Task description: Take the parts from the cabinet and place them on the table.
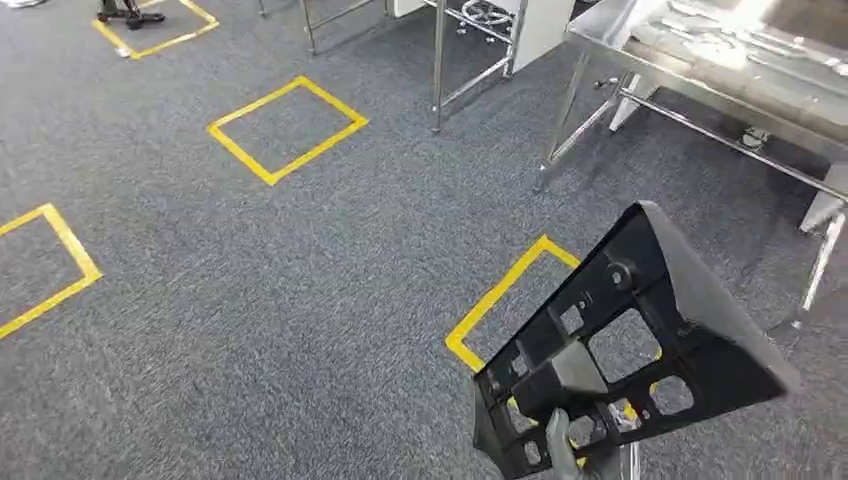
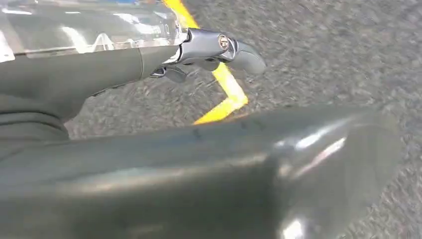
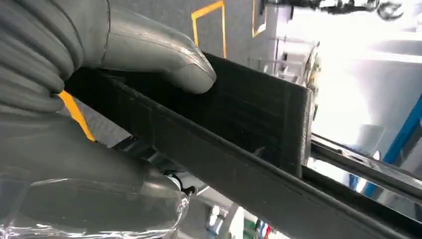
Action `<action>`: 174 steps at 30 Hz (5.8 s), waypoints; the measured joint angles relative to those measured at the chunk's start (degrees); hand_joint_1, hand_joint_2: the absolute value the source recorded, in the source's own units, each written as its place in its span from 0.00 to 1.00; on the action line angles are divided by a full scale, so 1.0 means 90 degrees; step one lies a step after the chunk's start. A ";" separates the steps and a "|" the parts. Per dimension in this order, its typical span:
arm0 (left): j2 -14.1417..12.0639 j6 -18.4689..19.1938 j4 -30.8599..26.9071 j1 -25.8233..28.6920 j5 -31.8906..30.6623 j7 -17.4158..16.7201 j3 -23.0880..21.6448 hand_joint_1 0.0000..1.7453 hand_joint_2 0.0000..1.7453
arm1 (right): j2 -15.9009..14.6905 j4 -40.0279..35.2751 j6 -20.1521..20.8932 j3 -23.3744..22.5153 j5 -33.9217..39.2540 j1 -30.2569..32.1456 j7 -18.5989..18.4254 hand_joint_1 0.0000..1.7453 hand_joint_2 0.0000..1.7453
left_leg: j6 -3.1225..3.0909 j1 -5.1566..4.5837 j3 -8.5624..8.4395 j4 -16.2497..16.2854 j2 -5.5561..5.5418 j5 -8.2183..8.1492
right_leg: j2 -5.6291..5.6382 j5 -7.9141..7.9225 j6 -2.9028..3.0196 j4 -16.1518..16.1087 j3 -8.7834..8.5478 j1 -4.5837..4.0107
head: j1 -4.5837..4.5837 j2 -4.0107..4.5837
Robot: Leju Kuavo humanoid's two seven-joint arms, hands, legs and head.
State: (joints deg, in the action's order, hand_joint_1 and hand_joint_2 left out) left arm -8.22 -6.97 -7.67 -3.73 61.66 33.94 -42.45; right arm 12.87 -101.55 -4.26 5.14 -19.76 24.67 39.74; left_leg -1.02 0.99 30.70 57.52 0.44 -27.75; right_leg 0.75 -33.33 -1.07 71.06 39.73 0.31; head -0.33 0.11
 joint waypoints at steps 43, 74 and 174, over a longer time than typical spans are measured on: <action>0.0005 0.0175 0.0015 -0.0173 0.0447 0.0342 -0.0444 0.00 0.00 | -0.0066 0.0148 -0.0219 0.0112 -0.0272 -0.0212 -0.0211 1.00 1.00 | 0.0312 0.0001 -0.0266 0.0011 0.0559 -0.0257 | -0.0291 0.0805 0.0227 -0.1485 -0.0744 0.0005 | -0.0029 0.0000; 0.0102 0.0138 0.0068 -0.0090 0.0809 0.0313 -0.0828 0.00 0.00 | 0.0022 0.0048 -0.1149 0.0146 -0.0804 -0.0082 -0.0736 1.00 1.00 | 0.0319 -0.0028 -0.1252 0.0121 0.0039 -0.0651 | -0.0090 0.1187 0.0294 -0.1150 0.0027 -0.0039 | 0.0000 -0.0002; 0.0223 0.0160 0.0151 -0.0112 0.1858 0.0080 -0.2040 0.00 0.00 | -0.0658 0.0517 -0.2676 -0.0418 -0.2033 -0.2981 -0.2897 1.00 1.00 | 0.0128 -0.0082 0.1375 0.1415 -0.0088 0.0318 | -0.0061 -0.0050 0.0295 -0.1352 -0.1532 0.0013 | 0.0185 0.0000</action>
State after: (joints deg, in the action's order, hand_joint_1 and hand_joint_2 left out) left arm -6.21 -5.53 -6.32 -4.73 78.38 34.67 -60.81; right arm 6.95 -96.89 -28.35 1.38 -38.05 -2.17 13.66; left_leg 0.13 0.25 43.08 70.26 -0.35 -24.89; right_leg 0.20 -33.78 1.59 58.89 25.94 0.43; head 1.33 0.11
